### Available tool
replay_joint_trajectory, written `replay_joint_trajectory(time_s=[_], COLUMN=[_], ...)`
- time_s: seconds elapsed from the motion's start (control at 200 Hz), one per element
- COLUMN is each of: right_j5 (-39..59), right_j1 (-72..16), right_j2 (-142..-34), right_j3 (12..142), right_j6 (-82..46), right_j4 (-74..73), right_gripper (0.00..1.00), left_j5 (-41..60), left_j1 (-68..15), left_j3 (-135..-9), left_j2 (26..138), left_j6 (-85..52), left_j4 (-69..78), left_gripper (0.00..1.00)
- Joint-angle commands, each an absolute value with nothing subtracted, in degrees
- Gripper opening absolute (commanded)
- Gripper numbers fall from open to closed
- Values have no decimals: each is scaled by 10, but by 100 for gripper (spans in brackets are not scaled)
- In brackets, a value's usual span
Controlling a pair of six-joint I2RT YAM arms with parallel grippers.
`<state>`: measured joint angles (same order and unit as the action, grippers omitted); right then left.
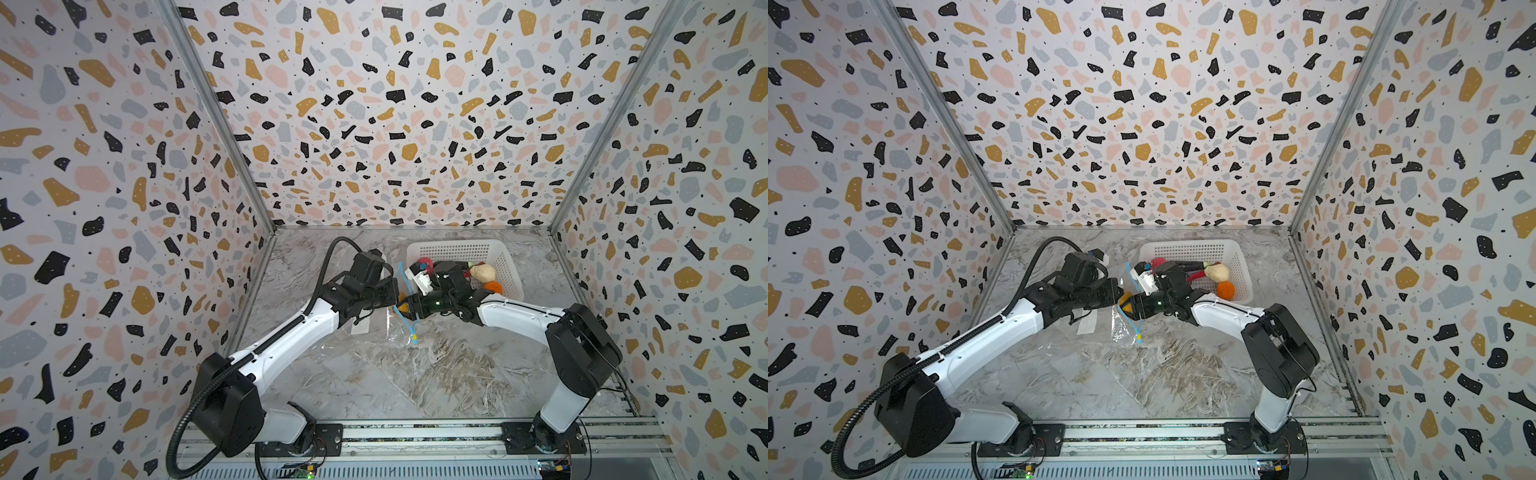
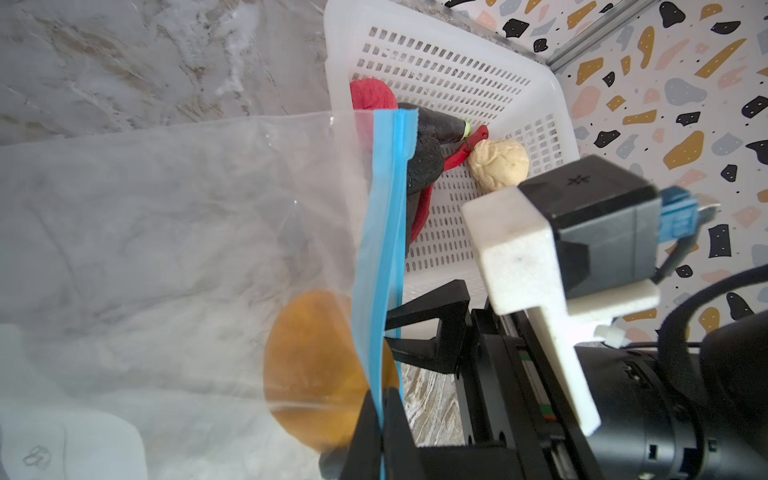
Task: Place the food in the zip-top bag and seal the zipper
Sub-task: 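Open the right gripper to drop the yellow lump and withdraw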
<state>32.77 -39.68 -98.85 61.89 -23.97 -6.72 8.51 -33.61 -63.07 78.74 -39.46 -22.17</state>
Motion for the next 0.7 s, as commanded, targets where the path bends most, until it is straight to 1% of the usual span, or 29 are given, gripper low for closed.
replay_joint_trajectory(time_s=[0.0,0.13,0.285,0.385,0.461,0.546,0.631,0.696], right_j5=[312,308,306,293,254,207,185,142], right_j1=[-397,-397,-398,-396,-389,-360,-315,-290], right_j2=[-981,-983,-976,-951,-922,-896,-897,-913], right_j3=[638,641,645,648,651,647,653,675], right_j6=[-227,-226,-224,-215,-196,-165,-145,-128], right_j4=[-40,-36,-30,-3,42,79,102,131], right_gripper=[74,78,77,77,77,76,74,73], left_j5=[90,91,92,92,93,96,99,101], left_j1=[-331,-329,-323,-320,-315,-311,-310,-311], left_j3=[-622,-619,-614,-610,-606,-602,-607,-611], left_j2=[777,775,775,776,779,784,795,803], left_j6=[-398,-397,-396,-395,-392,-387,-382,-378], left_j4=[-200,-200,-197,-194,-193,-187,-186,-187], left_gripper=[0,0,0,0,0,0,0,0])
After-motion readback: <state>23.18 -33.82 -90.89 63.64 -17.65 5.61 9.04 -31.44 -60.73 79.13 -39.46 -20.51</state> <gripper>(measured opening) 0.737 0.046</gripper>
